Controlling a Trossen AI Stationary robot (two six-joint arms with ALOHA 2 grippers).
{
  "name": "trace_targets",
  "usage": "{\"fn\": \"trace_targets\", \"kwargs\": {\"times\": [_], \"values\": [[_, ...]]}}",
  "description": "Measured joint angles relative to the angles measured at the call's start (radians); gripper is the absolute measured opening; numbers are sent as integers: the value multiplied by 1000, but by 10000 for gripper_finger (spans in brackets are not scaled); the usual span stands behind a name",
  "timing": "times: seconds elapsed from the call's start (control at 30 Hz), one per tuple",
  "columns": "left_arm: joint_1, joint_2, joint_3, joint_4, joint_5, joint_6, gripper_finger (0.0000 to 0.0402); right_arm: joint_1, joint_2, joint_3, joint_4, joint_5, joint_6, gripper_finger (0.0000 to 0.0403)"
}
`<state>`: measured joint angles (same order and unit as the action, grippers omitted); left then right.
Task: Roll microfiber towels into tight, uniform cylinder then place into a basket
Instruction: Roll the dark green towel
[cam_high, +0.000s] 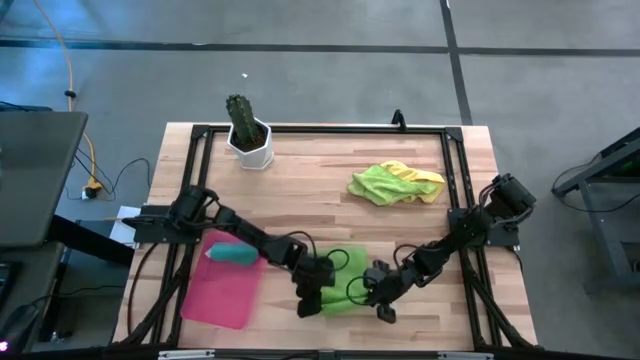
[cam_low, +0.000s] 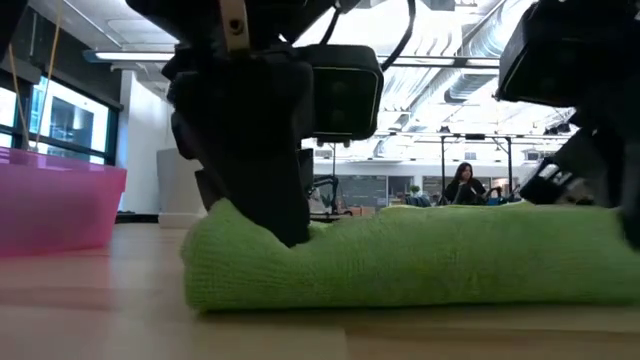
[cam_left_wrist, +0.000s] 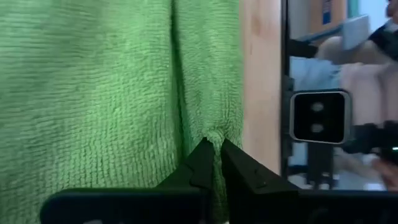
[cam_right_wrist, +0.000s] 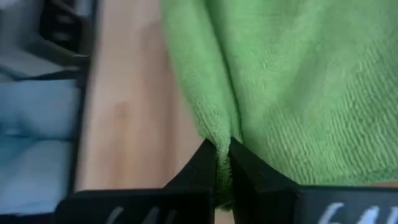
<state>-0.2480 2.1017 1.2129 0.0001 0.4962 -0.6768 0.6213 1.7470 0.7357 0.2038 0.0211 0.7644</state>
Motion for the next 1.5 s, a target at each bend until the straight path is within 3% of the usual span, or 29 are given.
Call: {"fn": "trace_targets", "kwargs": {"times": [0.17,0.4,0.7,0.87,1.2,1.37,1.5], "values": [[19,0,0,6,31,-72,11,-14,0,0,8,-80,130,1],[35,0,0,23,126,-198,10,-43,-2,1,-1,-91,271,1],[20,-2,2,-17,17,-268,12,-81,1,4,-67,-93,294,1],[18,-4,3,-45,-22,-264,12,-91,18,5,-69,-102,153,14],[17,-5,2,-61,-32,-253,12,-120,-46,-2,-130,-56,-112,141],[17,-5,2,-65,-29,-253,12,-145,-156,-2,-234,-63,-258,155],[17,-5,2,-64,-29,-252,12,-96,-209,-1,-219,-26,-522,152]]}}
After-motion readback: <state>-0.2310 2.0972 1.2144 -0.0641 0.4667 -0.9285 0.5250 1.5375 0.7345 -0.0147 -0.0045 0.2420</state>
